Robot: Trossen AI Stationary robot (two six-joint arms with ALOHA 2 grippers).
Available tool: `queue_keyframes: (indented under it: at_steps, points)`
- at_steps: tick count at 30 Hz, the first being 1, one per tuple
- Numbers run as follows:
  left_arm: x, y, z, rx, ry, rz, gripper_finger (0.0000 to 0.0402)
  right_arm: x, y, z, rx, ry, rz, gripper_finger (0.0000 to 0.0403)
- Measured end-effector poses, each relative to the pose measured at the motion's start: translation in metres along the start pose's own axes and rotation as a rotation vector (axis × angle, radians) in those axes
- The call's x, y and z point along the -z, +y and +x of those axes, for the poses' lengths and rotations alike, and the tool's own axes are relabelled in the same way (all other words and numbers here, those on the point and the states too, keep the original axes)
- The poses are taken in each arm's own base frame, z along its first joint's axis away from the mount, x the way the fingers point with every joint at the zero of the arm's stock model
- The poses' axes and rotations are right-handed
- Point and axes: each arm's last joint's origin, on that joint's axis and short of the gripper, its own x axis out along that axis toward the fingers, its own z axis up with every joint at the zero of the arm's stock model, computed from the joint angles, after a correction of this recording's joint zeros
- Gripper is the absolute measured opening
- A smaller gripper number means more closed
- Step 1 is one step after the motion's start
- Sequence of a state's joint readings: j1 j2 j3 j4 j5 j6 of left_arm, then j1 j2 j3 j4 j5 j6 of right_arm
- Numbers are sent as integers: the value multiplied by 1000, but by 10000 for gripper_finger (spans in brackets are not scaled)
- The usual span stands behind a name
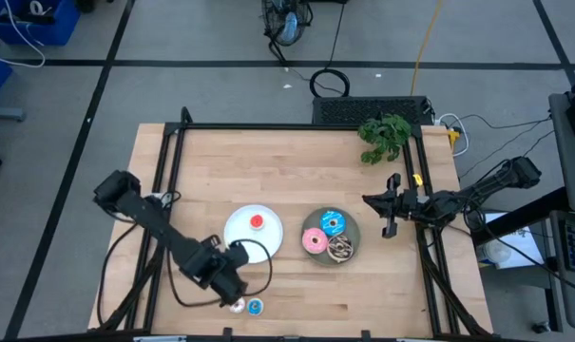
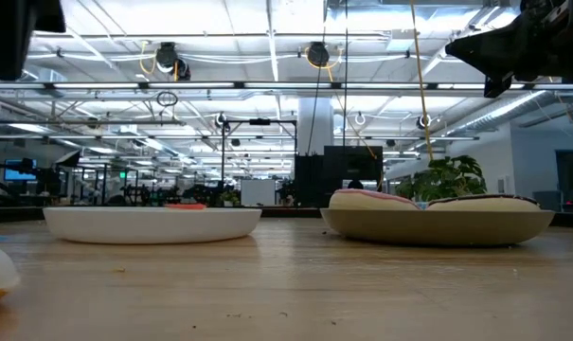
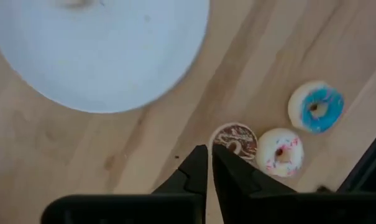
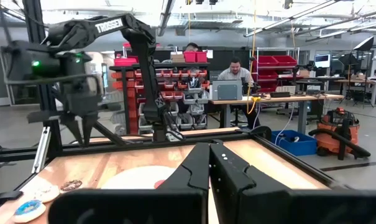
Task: Pick & Place donuts
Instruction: Put the small brown donut on the white plate
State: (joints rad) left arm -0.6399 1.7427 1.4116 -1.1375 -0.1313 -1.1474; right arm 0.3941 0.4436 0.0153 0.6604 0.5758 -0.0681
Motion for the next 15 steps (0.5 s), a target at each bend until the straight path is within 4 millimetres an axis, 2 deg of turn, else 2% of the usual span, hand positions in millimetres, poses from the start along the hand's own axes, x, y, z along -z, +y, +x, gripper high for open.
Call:
queue_keyframes:
  at_steps: [5,15]
  points:
    - [9,-13,20,-45,25,59,32,1,0,0,0,5,-3,0]
    - [13,-36,48,49,85,172,39,0,0,0,0,2,-1,0]
